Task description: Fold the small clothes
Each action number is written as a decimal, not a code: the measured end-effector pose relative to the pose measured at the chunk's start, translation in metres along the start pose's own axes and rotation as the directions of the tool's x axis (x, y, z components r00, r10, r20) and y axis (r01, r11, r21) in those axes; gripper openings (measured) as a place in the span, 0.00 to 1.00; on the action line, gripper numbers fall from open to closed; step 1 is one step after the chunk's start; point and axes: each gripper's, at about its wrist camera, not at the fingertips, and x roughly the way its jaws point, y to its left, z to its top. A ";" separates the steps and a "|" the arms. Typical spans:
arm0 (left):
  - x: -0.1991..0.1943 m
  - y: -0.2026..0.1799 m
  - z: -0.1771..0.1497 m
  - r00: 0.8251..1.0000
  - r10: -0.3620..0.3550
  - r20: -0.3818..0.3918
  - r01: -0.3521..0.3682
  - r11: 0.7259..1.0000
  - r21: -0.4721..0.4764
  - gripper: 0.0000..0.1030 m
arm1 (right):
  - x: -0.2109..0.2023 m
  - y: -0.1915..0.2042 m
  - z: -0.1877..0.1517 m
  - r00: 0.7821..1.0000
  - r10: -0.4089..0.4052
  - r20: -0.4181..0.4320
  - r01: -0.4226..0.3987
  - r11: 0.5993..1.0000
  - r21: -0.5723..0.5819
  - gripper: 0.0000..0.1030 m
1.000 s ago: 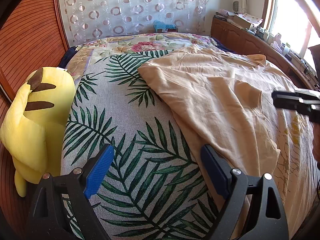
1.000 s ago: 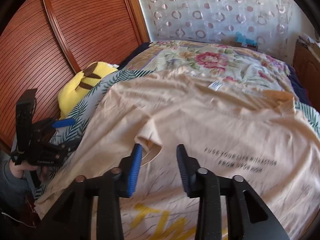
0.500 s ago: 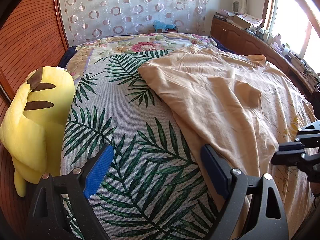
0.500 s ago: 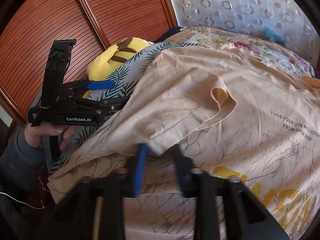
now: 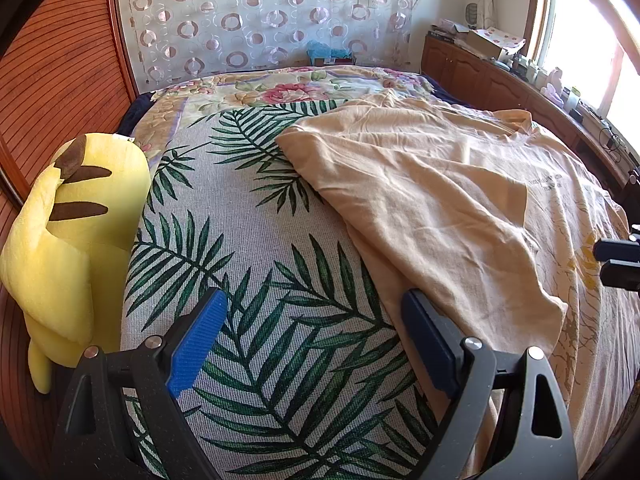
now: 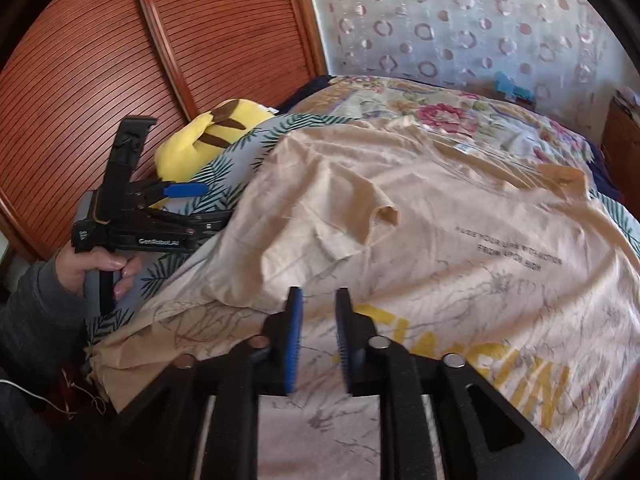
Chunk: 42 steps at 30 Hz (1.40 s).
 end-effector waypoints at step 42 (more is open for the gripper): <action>0.031 -0.209 0.040 0.991 -0.132 -0.028 0.135 0.963 0.231 0.86 | -0.076 -0.121 -0.081 0.914 -0.401 -0.067 0.406 0.891 0.202 0.71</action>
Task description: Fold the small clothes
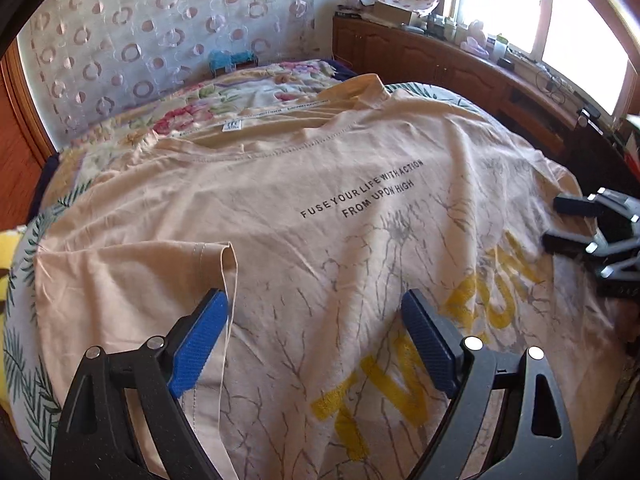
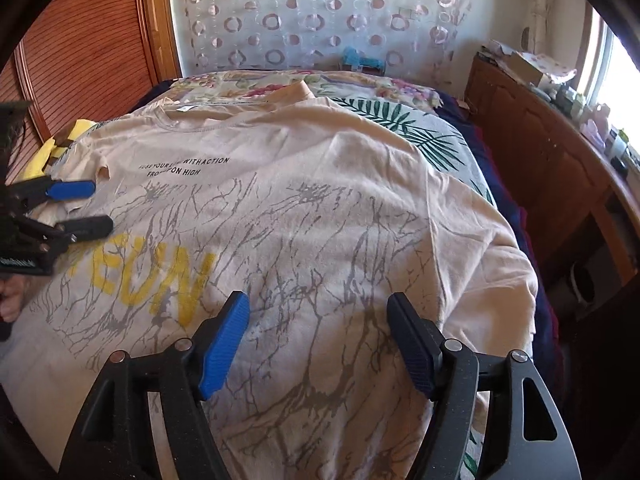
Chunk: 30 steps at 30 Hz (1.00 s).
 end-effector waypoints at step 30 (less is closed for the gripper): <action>0.004 -0.006 0.001 1.000 -0.022 -0.013 0.022 0.999 0.025 1.00 | -0.023 -0.174 -0.019 1.000 -0.019 0.001 0.018 0.947 0.321 0.04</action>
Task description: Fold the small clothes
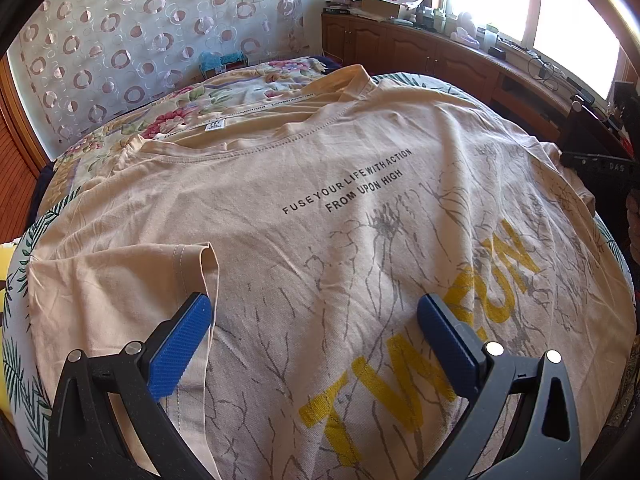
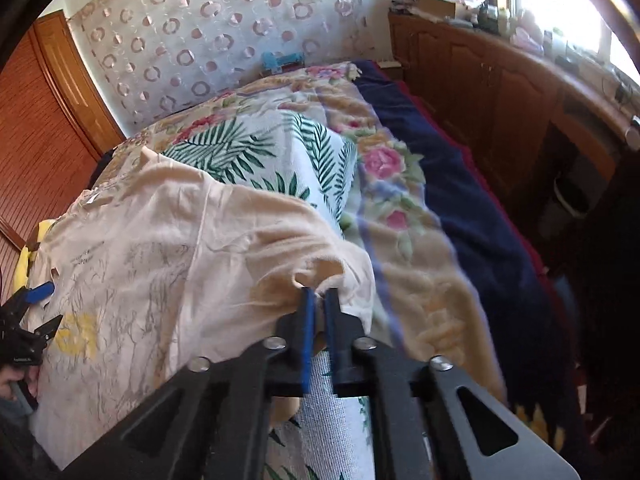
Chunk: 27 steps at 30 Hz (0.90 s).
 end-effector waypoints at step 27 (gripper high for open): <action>-0.001 0.000 0.000 1.000 -0.004 0.005 0.004 1.000 0.000 1.00 | -0.011 0.058 -0.001 0.995 0.090 0.043 -0.085 0.989 -0.124 0.45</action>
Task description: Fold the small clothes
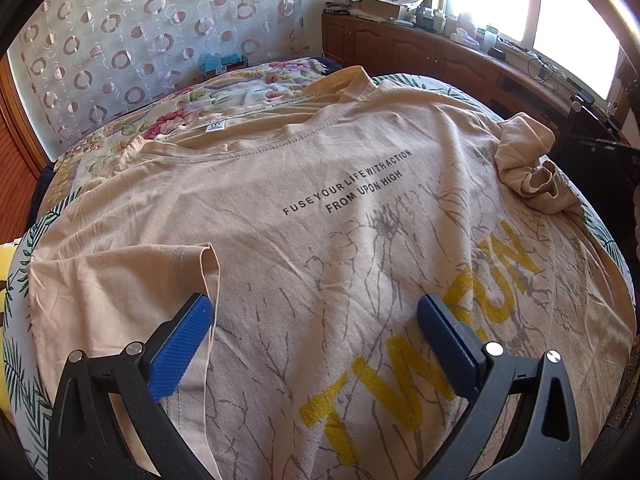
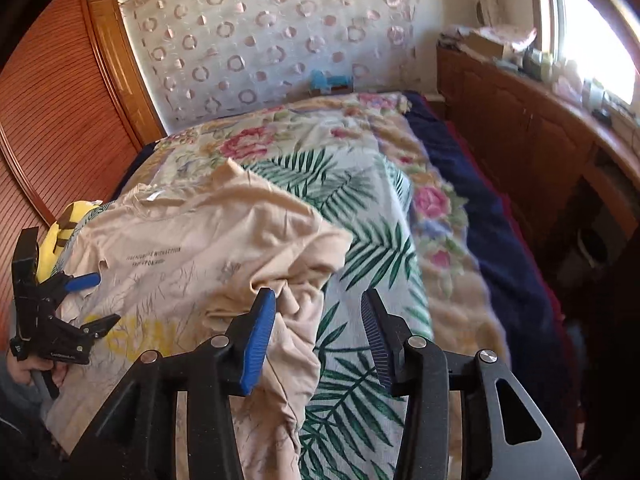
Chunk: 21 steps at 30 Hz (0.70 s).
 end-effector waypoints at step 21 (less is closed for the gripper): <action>-0.043 0.019 -0.002 0.996 -0.016 0.093 0.025 0.995 -0.092 1.00 | 0.059 0.053 0.068 0.983 0.183 0.016 -0.177 0.967 -0.185 0.53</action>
